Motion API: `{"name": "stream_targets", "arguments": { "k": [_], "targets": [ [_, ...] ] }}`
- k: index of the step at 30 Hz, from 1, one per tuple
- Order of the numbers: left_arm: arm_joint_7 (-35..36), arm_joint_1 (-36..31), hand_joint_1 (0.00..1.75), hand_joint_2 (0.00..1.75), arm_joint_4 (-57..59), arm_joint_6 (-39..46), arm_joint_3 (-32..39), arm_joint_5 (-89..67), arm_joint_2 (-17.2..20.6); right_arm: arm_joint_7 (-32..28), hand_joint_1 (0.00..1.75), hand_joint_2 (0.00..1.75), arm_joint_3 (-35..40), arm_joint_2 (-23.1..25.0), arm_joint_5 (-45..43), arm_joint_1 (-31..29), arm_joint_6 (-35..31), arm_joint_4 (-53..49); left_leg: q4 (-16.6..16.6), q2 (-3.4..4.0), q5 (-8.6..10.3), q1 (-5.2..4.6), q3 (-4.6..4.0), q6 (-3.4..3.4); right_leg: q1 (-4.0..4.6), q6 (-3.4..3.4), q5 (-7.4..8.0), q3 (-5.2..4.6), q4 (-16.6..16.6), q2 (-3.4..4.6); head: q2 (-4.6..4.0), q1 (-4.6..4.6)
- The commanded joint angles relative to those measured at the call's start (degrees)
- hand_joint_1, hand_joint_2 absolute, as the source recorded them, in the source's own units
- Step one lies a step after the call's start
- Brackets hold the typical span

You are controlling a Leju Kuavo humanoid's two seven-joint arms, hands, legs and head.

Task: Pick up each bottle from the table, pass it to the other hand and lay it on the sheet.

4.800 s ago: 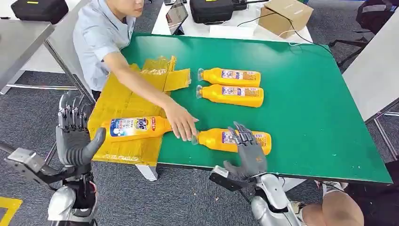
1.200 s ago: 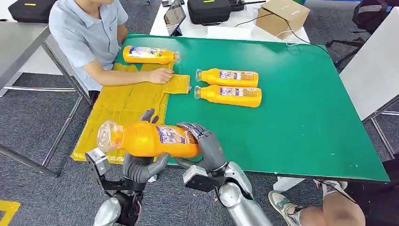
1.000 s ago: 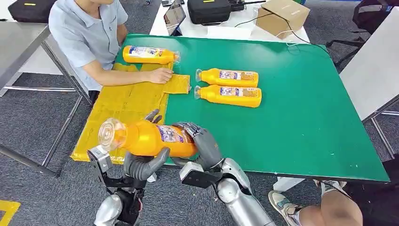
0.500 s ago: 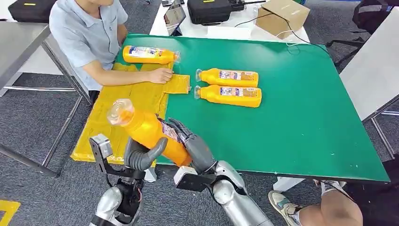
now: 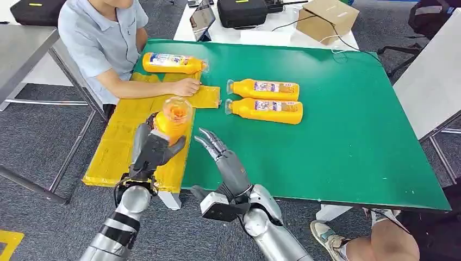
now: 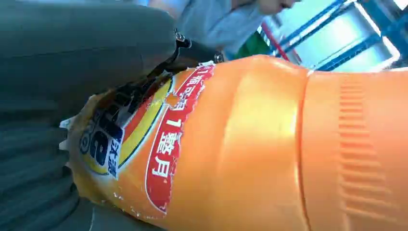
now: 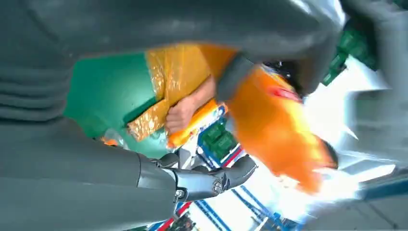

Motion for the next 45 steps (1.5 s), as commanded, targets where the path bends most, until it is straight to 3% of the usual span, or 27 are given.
{"name": "stream_targets", "arguments": {
  "k": [1, 10, 15, 19, 20, 21, 25, 26, 27, 28, 30, 31, 34, 45],
  "targets": [
    [7.1, -15.3, 1.75, 1.75, 24.4, -7.1, -3.8, -19.9, 4.8, 1.1, 0.00, 0.00, -3.6, -0.4, -0.5, 0.4, 1.3, -0.7, 0.0, -0.22, 0.06, 0.03, 0.14, -0.06, 0.05, -0.08, -0.04, 0.23, 0.0, -0.30, 0.00, 0.00],
    [9.7, -24.9, 1.75, 1.75, 46.0, -14.3, -3.3, -26.0, 4.4, 0.5, 0.00, 0.00, -2.4, 0.8, -0.6, 0.0, 4.4, 0.4, 0.0, -0.03, 0.02, 0.03, 0.11, -0.05, 0.04, -0.06, -0.02, 0.14, 0.0, -0.10, 0.00, 0.02],
    [9.6, -25.7, 1.75, 1.75, 49.0, -15.4, -4.8, -28.5, 4.0, 0.2, 0.00, 0.00, -1.8, 0.9, -0.9, -0.2, 4.6, 0.8, 0.0, 0.04, 0.00, 0.02, 0.20, -0.05, 0.05, -0.07, -0.01, 0.22, 0.0, -0.05, 0.00, 0.00],
    [5.9, -25.0, 1.71, 1.75, 49.7, -18.6, -1.2, -24.4, 2.7, -0.1, 0.00, 0.00, -2.0, 0.9, -1.6, -0.6, 4.5, 1.9, -0.1, 0.06, 0.00, 0.03, 0.27, -0.05, 0.05, -0.08, 0.00, 0.28, 0.0, -0.03, 0.00, 0.02],
    [5.2, -24.6, 1.48, 1.75, 49.4, -18.8, -1.1, -24.2, 2.6, -0.3, 0.00, 0.00, -1.9, 1.0, -1.9, -0.8, 4.5, 2.5, 0.0, 0.05, 0.01, 0.00, 0.18, -0.03, 0.02, -0.04, 0.00, 0.18, 0.0, -0.02, 0.00, 0.00],
    [5.1, -24.5, 1.43, 1.75, 49.4, -18.7, -1.1, -24.2, 2.6, -0.3, 0.00, 0.00, -1.9, 1.0, -1.9, -0.8, 4.4, 2.5, -0.1, 0.08, 0.02, -0.02, 0.19, -0.03, 0.00, -0.03, 0.01, 0.16, 0.0, 0.02, 0.00, 0.00],
    [1.9, -23.5, 1.43, 1.75, 48.8, -18.1, -2.7, -25.1, 3.3, -0.8, 0.00, 0.00, -1.8, 1.0, -2.4, -1.0, 4.7, 3.2, -0.1, 0.10, -0.01, 0.00, 0.41, -0.05, 0.03, -0.07, 0.00, 0.41, -0.1, 0.00, 0.00, -0.02],
    [1.7, -23.6, 0.63, 1.75, 48.8, -18.1, -3.0, -25.4, 3.5, -0.9, 0.00, 0.00, -1.7, 1.0, -2.5, -1.1, 4.7, 3.3, -0.1, 0.07, 0.00, -0.02, 0.34, -0.04, 0.01, -0.05, 0.00, 0.34, 0.0, -0.01, 0.00, 0.00],
    [1.7, -23.6, 0.63, 1.75, 48.8, -18.1, -3.0, -25.4, 3.5, -0.9, 0.00, 0.00, -1.7, 1.0, -2.5, -1.1, 4.7, 3.3, -0.1, 0.04, 0.00, 0.01, 0.30, -0.04, 0.03, -0.05, 0.00, 0.32, 0.0, -0.02, 0.00, 0.00],
    [1.3, -23.6, 0.80, 1.75, 48.7, -18.1, -4.6, -26.8, 3.7, -1.0, 0.00, 0.00, -1.6, 0.9, -2.7, -1.0, 4.8, 3.2, -0.1, 0.05, 0.00, 0.02, 0.37, -0.05, 0.05, -0.07, 0.00, 0.39, -0.1, -0.03, 0.00, 0.00],
    [1.7, -23.4, 0.12, 1.75, 48.7, -18.3, -5.1, -27.3, 3.6, -1.1, 0.00, 0.00, -1.7, 0.8, -3.0, -0.9, 4.7, 3.3, -0.1, 0.10, 0.00, 0.01, 0.38, -0.04, 0.04, -0.07, 0.02, 0.39, -0.1, 0.02, 0.00, 0.00],
    [1.8, -23.3, 0.00, 1.75, 48.9, -19.0, -4.1, -26.1, 3.2, -1.2, 0.00, 0.00, -1.8, 0.9, -3.1, -0.9, 4.5, 3.4, -0.1, 0.08, 0.01, 0.00, 0.32, -0.04, 0.02, -0.05, 0.02, 0.34, 0.0, 0.01, 0.00, 0.00],
    [-0.5, -23.1, 0.00, 1.75, 49.1, -24.3, 2.9, -17.3, 1.5, -1.2, 0.00, 0.00, -1.8, 1.0, -3.2, -1.1, 4.1, 4.3, -0.1, 0.02, 0.02, 0.00, 0.28, -0.01, 0.02, -0.05, -0.01, 0.32, 0.0, -0.05, 0.00, 0.00],
    [-6.3, -21.2, 0.00, 1.75, 44.5, -35.4, 12.4, 1.1, 0.8, -3.3, 0.00, 0.00, -1.5, 1.8, -4.2, -3.0, 2.1, 8.9, -0.1, -0.04, 0.05, 0.00, 0.24, -0.01, 0.00, -0.04, 0.03, 0.29, 0.0, -0.03, 0.00, 0.02]
  ]
}}
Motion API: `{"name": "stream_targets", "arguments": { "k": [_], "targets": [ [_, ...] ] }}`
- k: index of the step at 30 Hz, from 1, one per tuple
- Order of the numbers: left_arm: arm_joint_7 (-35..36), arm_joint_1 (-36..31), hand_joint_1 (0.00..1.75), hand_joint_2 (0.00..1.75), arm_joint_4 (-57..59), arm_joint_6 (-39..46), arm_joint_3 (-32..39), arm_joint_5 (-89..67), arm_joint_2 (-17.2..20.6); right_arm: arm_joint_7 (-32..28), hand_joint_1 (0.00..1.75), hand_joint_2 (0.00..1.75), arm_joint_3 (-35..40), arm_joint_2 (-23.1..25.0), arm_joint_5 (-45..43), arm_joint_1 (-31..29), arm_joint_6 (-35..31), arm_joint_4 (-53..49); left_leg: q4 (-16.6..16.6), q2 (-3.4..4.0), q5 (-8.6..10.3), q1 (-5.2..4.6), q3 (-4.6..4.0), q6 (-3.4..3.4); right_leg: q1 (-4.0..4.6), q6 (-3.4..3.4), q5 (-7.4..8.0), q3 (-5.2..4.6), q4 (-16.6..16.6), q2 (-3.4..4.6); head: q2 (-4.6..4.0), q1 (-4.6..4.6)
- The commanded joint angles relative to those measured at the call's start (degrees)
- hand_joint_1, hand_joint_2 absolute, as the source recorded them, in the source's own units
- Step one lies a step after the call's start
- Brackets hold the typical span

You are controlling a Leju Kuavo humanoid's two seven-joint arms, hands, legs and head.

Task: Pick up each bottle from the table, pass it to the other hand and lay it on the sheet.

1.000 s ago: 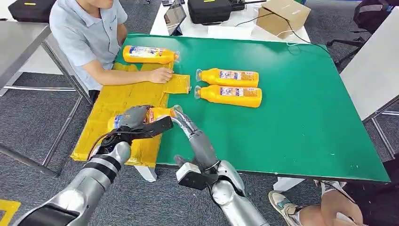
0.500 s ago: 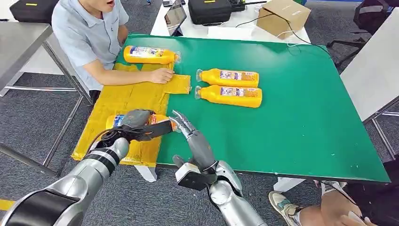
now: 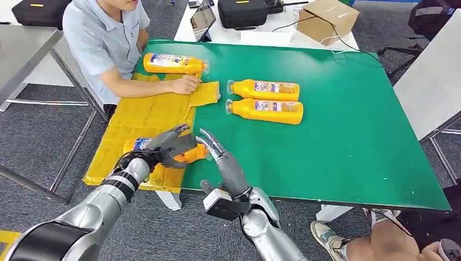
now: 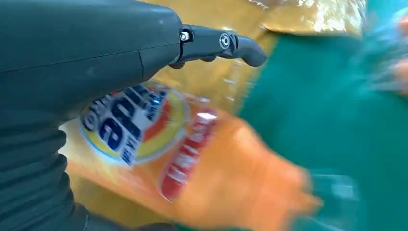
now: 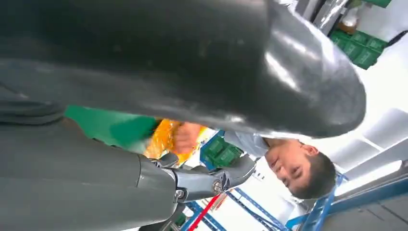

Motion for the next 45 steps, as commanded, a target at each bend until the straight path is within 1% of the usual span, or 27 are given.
{"name": "stream_targets", "arguments": {
  "k": [1, 3, 6, 9, 10, 12, 13, 15, 16, 18, 22, 23, 24, 25, 26, 27, 28, 29, 31, 33, 34, 36, 37, 38, 39, 40, 45],
  "targets": [
    [-2.8, 2.1, 0.00, 1.75, -1.7, -7.3, 9.1, 13.4, -1.1, -1.7, 0.00, 0.00, 0.7, -0.3, -1.2, -4.2, -1.8, 7.8, -0.1, 0.15, 0.00, 0.01, 0.21, -0.03, 0.03, -0.07, 0.03, 0.18, -0.1, 0.06, 0.00, 0.00],
    [-3.8, 3.0, 0.00, 1.75, -4.4, -7.4, 10.6, 18.1, -1.4, -2.0, 0.00, 0.00, 0.9, -0.4, -1.4, -4.1, -2.0, 7.4, -0.1, 0.20, 0.01, 0.01, 0.29, -0.04, 0.03, -0.09, 0.03, 0.24, -0.1, 0.08, 0.00, 0.00],
    [-3.5, 4.9, 0.00, 1.75, -9.7, -7.7, 10.7, 24.6, -1.3, -2.3, 0.00, 0.00, 1.1, -0.7, -1.7, -3.6, -2.3, 6.3, -0.1, 0.09, 0.02, 0.00, 0.13, -0.02, 0.01, -0.05, 0.01, 0.11, 0.0, 0.02, 0.00, 0.00],
    [-5.0, 7.9, 0.00, 1.75, -17.3, -5.1, 10.9, 31.9, -1.2, -2.5, 0.00, 0.00, 1.2, -1.2, -1.8, -2.8, -3.0, 4.6, 0.0, 0.11, -0.04, 0.04, 0.19, -0.04, 0.06, -0.08, -0.04, 0.18, -0.1, 0.00, 0.00, 0.00],
    [-5.7, 9.5, 0.00, 1.75, -20.8, -4.0, 13.1, 36.6, -2.4, -2.6, 0.00, 0.00, 1.2, -1.5, -1.6, -2.3, -3.8, 3.7, 0.0, 0.10, -0.01, 0.04, 0.09, -0.03, 0.06, -0.05, -0.01, 0.09, -0.1, 0.02, 0.00, 0.00],
    [-3.6, 13.3, 0.00, 1.75, -28.9, -3.8, 13.9, 44.5, -3.2, -2.4, 0.00, 0.00, 1.7, -2.3, -1.5, -1.0, -4.6, 1.5, 0.0, 0.06, -0.01, 0.02, 0.08, -0.02, 0.04, -0.05, -0.03, 0.07, -0.1, -0.03, 0.00, 0.02],
    [-4.4, 15.9, 0.00, 1.75, -33.9, -3.0, 15.1, 50.6, -4.0, -2.8, 0.00, 0.00, 1.8, -2.8, -1.2, 0.1, -5.9, -0.2, 0.0, 0.06, 0.00, 0.01, 0.04, -0.01, 0.03, -0.03, -0.02, 0.03, -0.1, -0.01, 0.00, 0.00],
    [-2.9, 18.3, 0.00, 1.75, -38.4, -1.8, 13.0, 52.7, -3.0, -2.5, 0.00, 0.00, 2.1, -3.4, -1.2, 1.0, -5.7, -1.9, 0.0, 0.09, -0.03, 0.01, 0.06, -0.01, 0.03, -0.03, -0.03, 0.04, -0.1, 0.01, 0.00, 0.00],
    [-3.8, 19.6, 0.00, 1.75, -40.8, -0.7, 12.8, 54.4, -3.2, -2.7, 0.00, 0.00, 2.0, -3.7, -0.7, 1.7, -6.9, -3.1, -0.1, 0.12, -0.07, 0.03, 0.18, -0.02, 0.06, -0.05, -0.06, 0.16, -0.1, 0.01, 0.00, 0.02],
    [-4.3, 23.8, 0.00, 1.75, -47.4, 1.0, 10.4, 57.6, -2.3, -2.8, 0.00, 0.00, 1.5, -5.3, -0.1, 4.2, -8.0, -7.8, 0.0, 0.07, -0.01, 0.00, -0.03, -0.02, 0.02, -0.03, -0.02, -0.06, -0.1, 0.00, 0.00, 0.02],
    [-3.3, 28.1, 0.00, 1.75, -52.5, 4.6, 8.5, 57.5, -1.6, -2.6, 0.00, 0.00, -0.1, -7.8, 2.2, 7.6, -9.7, -13.7, 0.0, 0.07, -0.06, 0.01, -0.01, -0.03, 0.03, -0.05, -0.06, -0.02, -0.1, -0.02, 0.00, 0.00],
    [-3.2, 29.1, 0.00, 1.75, -53.3, 5.7, 8.1, 57.4, -1.5, -0.5, 0.00, 0.00, -0.8, -8.6, 5.4, 8.4, -11.2, -14.4, -0.1, 0.04, -0.09, 0.00, 0.09, -0.02, 0.02, -0.05, -0.10, 0.09, -0.1, -0.07, 0.00, 0.00],
    [-3.3, 30.6, 0.00, 1.75, -54.6, 6.1, 7.6, 57.4, -1.2, 0.7, 0.00, 0.00, -1.8, -9.4, 7.7, 9.3, -12.2, -14.8, -0.1, -0.01, -0.01, 0.01, -0.08, -0.02, 0.02, -0.03, -0.04, -0.08, -0.1, -0.08, 0.00, 0.00],
    [-3.3, 31.8, 0.00, 1.75, -55.8, 6.3, 7.3, 57.1, -0.9, 1.9, 0.00, 0.00, -2.5, -10.0, 10.2, 9.7, -13.2, -14.2, -0.1, -0.04, -0.06, 0.00, 0.08, -0.02, 0.03, -0.05, -0.10, 0.10, -0.2, -0.14, 0.00, 0.02],
    [-4.1, 34.1, 0.00, 1.75, -58.3, 7.0, 6.6, 55.9, -0.5, 4.6, 0.00, 0.00, -4.0, -11.1, 15.0, 10.2, -15.6, -12.9, -0.1, -0.01, -0.04, 0.01, 0.02, -0.02, 0.03, -0.04, -0.06, 0.04, -0.2, -0.09, 0.00, 0.00],
    [-4.5, 35.3, 0.00, 1.75, -59.8, 7.3, 6.4, 55.5, -0.5, 4.5, 0.00, 0.00, -4.9, -11.8, 16.2, 10.2, -16.1, -11.8, -0.1, 0.01, -0.08, 0.01, 0.14, -0.02, 0.04, -0.06, -0.10, 0.17, -0.2, -0.10, 0.00, 0.00],
    [-5.1, 36.2, 0.00, 1.75, -61.1, 7.8, 6.1, 54.5, -0.3, 4.8, 0.00, 1.75, -6.0, -12.2, 17.9, 10.3, -17.4, -10.7, -0.1, 0.02, -0.03, 0.00, -0.05, 0.00, 0.01, -0.03, -0.04, -0.05, -0.2, -0.04, 0.00, 0.00],
    [-6.7, 38.5, 0.00, 1.75, -63.9, 9.2, 5.2, 51.1, 0.0, 8.5, 0.00, 1.75, -8.5, -13.3, 20.9, 10.9, -18.1, -9.6, -0.1, 0.03, -0.07, 0.00, 0.14, 0.00, 0.03, -0.05, -0.08, 0.16, -0.2, -0.08, 0.00, 0.02],
    [-6.8, 41.2, 0.00, 1.75, -67.0, 9.2, 5.0, 50.9, -0.4, 8.1, 0.00, 1.75, -11.1, -14.9, 22.1, 11.7, -17.5, -8.8, -0.1, 0.01, -0.07, 0.01, 0.11, -0.01, 0.03, -0.05, -0.08, 0.14, -0.2, -0.10, 0.00, 0.00],
    [-6.3, 43.8, 0.00, 1.75, -69.7, 8.7, 4.2, 50.7, -0.2, 11.0, 0.00, 1.75, -14.1, -16.3, 25.2, 12.3, -15.8, -7.6, -0.1, -0.05, -0.07, -0.01, 0.13, 0.01, 0.00, -0.04, -0.10, 0.19, -0.3, -0.16, 0.00, 0.00],
    [-6.8, 44.7, 0.00, 1.75, -70.7, 8.6, 3.7, 49.9, -0.1, 12.0, 0.00, 1.75, -15.4, -16.8, 25.9, 12.4, -14.8, -7.2, -0.1, -0.02, -0.04, -0.03, -0.04, 0.01, -0.04, -0.02, -0.06, -0.02, -0.2, -0.09, 0.00, 0.00],
    [-7.3, 46.0, 0.00, 1.75, -72.6, 8.5, 2.9, 48.3, 0.1, 12.9, 0.00, 1.75, -17.5, -17.4, 27.2, 12.0, -12.3, -5.9, -0.1, -0.05, -0.06, -0.02, -0.01, 0.01, -0.04, -0.03, -0.09, 0.04, -0.2, -0.13, 0.00, 0.02],
    [-7.3, 46.0, 0.00, 1.75, -72.7, 8.5, 2.8, 48.3, 0.0, 12.8, 0.00, 1.75, -17.7, -17.5, 27.2, 11.9, -12.2, -5.8, -0.1, -0.02, -0.09, 0.00, 0.06, 0.00, -0.02, -0.05, -0.10, 0.11, -0.2, -0.12, 0.00, 0.00],
    [-7.0, 45.9, 0.00, 1.75, -72.9, 8.0, 2.1, 47.8, 0.3, 13.9, 0.00, 1.75, -18.4, -17.5, 28.3, 10.4, -10.7, -3.7, -0.1, 0.00, -0.07, -0.02, -0.04, 0.01, -0.03, -0.03, -0.07, 0.00, -0.2, -0.08, 0.00, 0.00],
    [-7.0, 45.6, 0.00, 1.75, -72.8, 8.0, 1.9, 47.8, 0.2, 13.8, 0.00, 1.75, -18.8, -17.4, 28.2, 9.5, -10.4, -2.8, -0.1, -0.02, -0.10, -0.03, 0.08, 0.00, -0.03, -0.06, -0.11, 0.12, -0.2, -0.13, 0.00, 0.00],
    [-7.0, 45.0, 0.00, 1.75, -72.4, 7.9, 1.6, 47.6, 0.3, 13.7, 0.00, 1.75, -19.3, -17.2, 28.2, 8.1, -9.9, -1.0, -0.1, -0.01, -0.05, -0.02, -0.04, 0.00, -0.03, -0.05, -0.06, -0.01, -0.2, -0.09, 0.00, 0.02],
    [-6.3, 42.8, 0.00, 1.75, -69.8, 7.9, 1.1, 47.7, -0.2, 14.8, 0.00, 1.75, -20.0, -16.7, 29.2, 2.2, -8.4, 6.0, -0.1, 0.10, -0.02, -0.04, 0.01, -0.02, -0.01, -0.09, 0.00, 0.01, -0.2, -0.01, 0.00, 0.00]
  ]
}}
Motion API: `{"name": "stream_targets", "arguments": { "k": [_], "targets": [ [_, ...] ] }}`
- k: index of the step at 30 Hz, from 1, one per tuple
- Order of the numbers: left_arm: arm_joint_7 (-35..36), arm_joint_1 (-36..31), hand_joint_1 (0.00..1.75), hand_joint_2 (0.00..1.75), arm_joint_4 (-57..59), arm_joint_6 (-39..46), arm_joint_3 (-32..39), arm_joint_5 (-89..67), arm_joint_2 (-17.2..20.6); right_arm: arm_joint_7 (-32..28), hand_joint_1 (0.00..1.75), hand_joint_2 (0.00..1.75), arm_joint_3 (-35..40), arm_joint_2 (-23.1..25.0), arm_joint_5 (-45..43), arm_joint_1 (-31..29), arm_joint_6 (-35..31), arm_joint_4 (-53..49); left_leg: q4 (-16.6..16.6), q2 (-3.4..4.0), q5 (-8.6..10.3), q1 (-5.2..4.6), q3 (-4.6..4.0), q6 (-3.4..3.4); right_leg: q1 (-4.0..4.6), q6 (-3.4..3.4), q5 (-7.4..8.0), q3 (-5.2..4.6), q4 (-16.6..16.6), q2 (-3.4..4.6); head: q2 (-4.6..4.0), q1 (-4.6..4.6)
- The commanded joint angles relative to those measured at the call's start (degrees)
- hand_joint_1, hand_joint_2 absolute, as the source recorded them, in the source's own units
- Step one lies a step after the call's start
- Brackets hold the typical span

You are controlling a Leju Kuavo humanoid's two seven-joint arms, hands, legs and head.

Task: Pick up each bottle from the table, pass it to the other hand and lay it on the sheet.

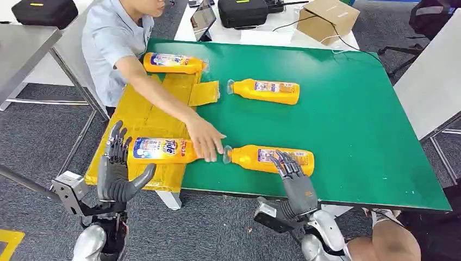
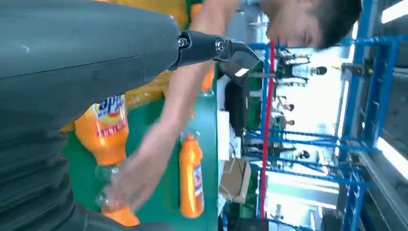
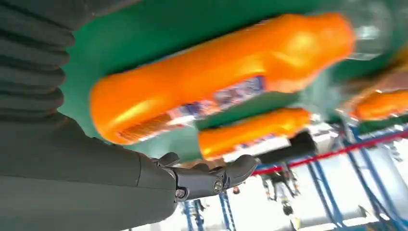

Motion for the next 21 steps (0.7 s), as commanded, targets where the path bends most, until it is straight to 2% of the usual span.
{"name": "stream_targets", "arguments": {
  "k": [1, 9, 14, 20, 21],
  "targets": [
    [1.0, -2.2, 0.00, 1.75, 1.6, -0.2, -2.8, -0.2, 1.2, 1.3, 0.00, 1.75, -4.1, -0.9, 0.6, -9.7, 2.2, 14.3, -0.1, 0.08, 0.04, 0.00, 0.17, -0.04, 0.01, -0.06, 0.04, 0.15, -0.1, 0.00, 0.00, 0.00],
    [1.7, -5.0, 0.00, 1.75, 5.4, -0.9, -4.0, 0.8, 0.8, 3.1, 0.00, 1.75, -2.8, 1.3, 2.8, -19.6, 0.9, 27.3, -0.1, 0.12, 0.04, 0.01, 0.32, -0.02, 0.04, -0.08, 0.02, 0.29, -0.1, 0.01, 0.00, 0.02],
    [2.8, -6.9, 0.00, 1.75, 8.1, -2.0, -4.5, 2.2, 1.1, 4.5, 0.00, 1.75, -1.8, 1.9, 3.2, -25.2, 3.3, 35.4, 0.0, 0.07, 0.07, -0.01, 0.15, 0.00, -0.01, -0.04, 0.04, 0.12, 0.0, 0.01, 0.00, 0.02],
    [3.7, -5.9, 0.00, 1.75, 6.9, -2.5, -4.4, 2.1, 1.6, 11.0, 0.00, 1.75, 0.4, 2.3, 6.1, -28.3, 7.4, 39.9, -0.1, 0.10, 0.05, 0.02, 0.20, -0.02, 0.02, -0.07, 0.03, 0.18, 0.0, 0.02, 0.00, 0.00],
    [4.6, -5.1, 0.00, 1.75, 6.0, -2.9, -4.1, 2.3, 1.7, 13.3, 0.00, 1.75, 2.0, 2.1, 7.8, -28.8, 9.7, 40.6, -0.1, 0.08, 0.03, 0.02, 0.31, -0.04, 0.03, -0.09, 0.00, 0.30, 0.0, -0.03, 0.00, 0.02]
  ]
}}
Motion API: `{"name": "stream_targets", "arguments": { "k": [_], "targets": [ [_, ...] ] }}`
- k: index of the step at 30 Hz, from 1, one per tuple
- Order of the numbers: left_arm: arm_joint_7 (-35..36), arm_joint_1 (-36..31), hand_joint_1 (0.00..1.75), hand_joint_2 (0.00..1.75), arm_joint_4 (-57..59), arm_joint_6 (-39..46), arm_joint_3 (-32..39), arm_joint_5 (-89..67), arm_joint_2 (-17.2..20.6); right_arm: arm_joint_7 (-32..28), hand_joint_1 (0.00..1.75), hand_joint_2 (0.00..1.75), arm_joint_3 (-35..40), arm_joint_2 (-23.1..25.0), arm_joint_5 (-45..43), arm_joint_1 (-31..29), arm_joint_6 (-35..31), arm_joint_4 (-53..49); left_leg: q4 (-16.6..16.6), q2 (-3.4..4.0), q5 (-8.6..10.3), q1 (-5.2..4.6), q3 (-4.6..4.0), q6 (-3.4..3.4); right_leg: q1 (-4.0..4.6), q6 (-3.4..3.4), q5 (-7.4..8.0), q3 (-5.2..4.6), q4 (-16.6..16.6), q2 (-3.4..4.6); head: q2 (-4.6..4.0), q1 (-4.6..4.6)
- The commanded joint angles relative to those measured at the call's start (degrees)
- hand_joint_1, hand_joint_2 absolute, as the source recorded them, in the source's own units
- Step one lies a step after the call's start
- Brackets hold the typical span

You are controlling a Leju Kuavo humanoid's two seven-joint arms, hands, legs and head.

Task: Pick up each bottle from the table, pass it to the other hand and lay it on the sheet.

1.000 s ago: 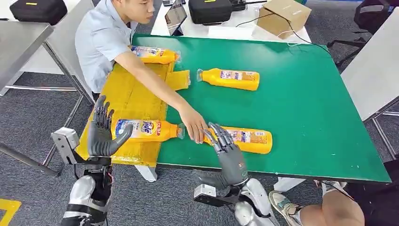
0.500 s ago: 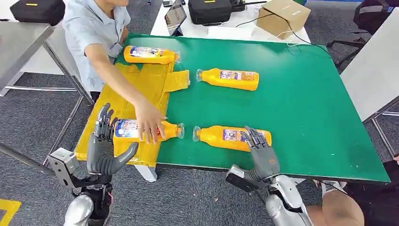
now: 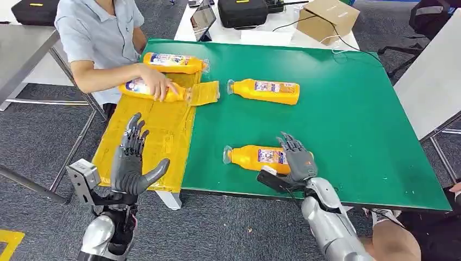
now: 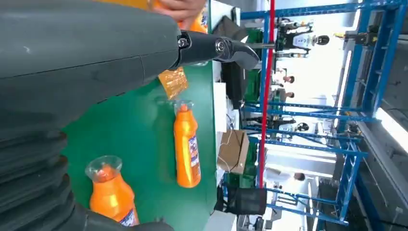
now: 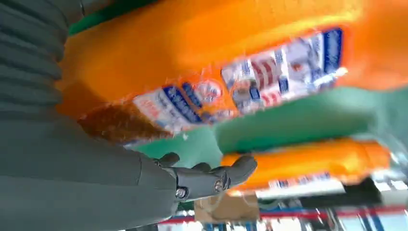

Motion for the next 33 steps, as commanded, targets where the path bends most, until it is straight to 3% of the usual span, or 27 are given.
{"name": "stream_targets", "arguments": {
  "k": [1, 7, 8, 9, 10, 19, 22, 25, 27, 33],
  "targets": [
    [2.0, -0.3, 0.00, 1.75, 2.6, -0.9, -0.3, 0.3, 1.7, 7.4, 0.00, 1.75, 4.5, 0.7, 3.1, -7.8, 5.7, 13.6, 0.0, 0.10, -0.02, 0.03, 0.15, -0.03, 0.04, -0.05, 0.01, 0.11, -0.1, 0.04, 0.00, 0.00],
    [2.8, 0.9, 0.00, 1.75, 1.0, -1.3, 1.4, -0.9, 1.6, 12.4, 0.00, 1.75, 9.6, 0.1, 7.0, -10.7, 13.0, 15.8, -0.1, 0.15, -0.03, 0.02, 0.41, -0.05, 0.05, -0.09, 0.01, 0.35, -0.1, 0.04, 0.00, 0.02],
    [2.9, 0.9, 0.00, 1.75, 1.2, -1.5, 1.8, -1.0, 1.4, 11.7, 0.40, 1.75, 10.8, -0.3, 7.2, -11.1, 14.1, 15.8, 0.0, 0.12, -0.02, 0.02, 0.39, -0.04, 0.05, -0.07, 0.02, 0.34, -0.1, 0.03, 0.00, 0.02],
    [2.9, 0.8, 0.00, 1.75, 1.3, -1.6, 1.9, -1.0, 1.4, 11.4, 1.19, 1.75, 11.5, -0.6, 7.4, -11.2, 14.6, 15.7, -0.1, 0.12, 0.00, 0.03, 0.49, -0.05, 0.06, -0.10, 0.03, 0.43, -0.1, 0.00, 0.00, 0.02],
    [2.9, 0.9, 0.00, 1.75, 1.4, -1.6, 2.1, -1.1, 1.3, 11.3, 1.75, 1.75, 12.1, -0.8, 7.4, -11.4, 15.2, 15.6, -0.1, 0.07, 0.01, 0.02, 0.47, -0.05, 0.05, -0.08, 0.03, 0.43, -0.1, -0.03, 0.00, 0.02],
    [2.8, 5.6, 0.00, 1.75, -2.3, -2.1, 3.2, -2.3, 1.5, 10.2, 1.75, 1.75, 17.2, -4.3, 5.8, -7.6, 18.8, 10.0, -0.1, -0.02, 0.02, 0.03, 0.69, 0.00, 0.05, -0.06, 0.00, 0.65, -0.2, -0.11, 0.00, 0.02],
    [2.8, 6.2, 0.00, 1.75, -2.7, -2.2, 3.9, -2.3, 1.1, 9.4, 1.75, 1.75, 18.5, -5.7, 3.1, -4.9, 18.3, 6.5, -0.1, -0.13, 0.02, 0.09, 0.73, -0.02, 0.10, -0.08, -0.02, 0.76, -0.2, -0.25, 0.00, 0.02],
    [3.4, 6.3, 0.00, 1.75, -1.8, -2.7, 3.8, -1.3, 0.7, 4.8, 1.75, 1.75, 16.6, -6.4, -4.7, 0.1, 17.5, 0.4, -0.1, -0.16, 0.01, 0.09, 0.75, -0.02, 0.11, -0.07, -0.03, 0.78, -0.3, -0.26, 0.00, 0.02],
    [3.3, 5.2, 0.00, 1.75, -0.2, -1.9, 3.8, -0.3, 0.3, -0.4, 1.75, 1.75, 12.9, -5.7, -13.0, 4.3, 17.5, -4.8, -0.2, -0.28, 0.04, 0.07, 0.81, -0.03, 0.10, -0.09, -0.05, 0.84, -0.3, -0.39, 0.00, 0.02],
    [-0.3, 3.9, 0.00, 1.75, 1.1, 3.2, 3.1, -2.4, -2.3, -3.0, 1.75, 1.75, 6.7, -0.3, -20.0, 12.2, 12.2, -16.6, -0.2, -0.07, -0.08, 0.11, 0.85, -0.17, 0.17, -0.12, -0.03, 0.79, -0.3, -0.22, 0.00, 0.02]
  ]
}}
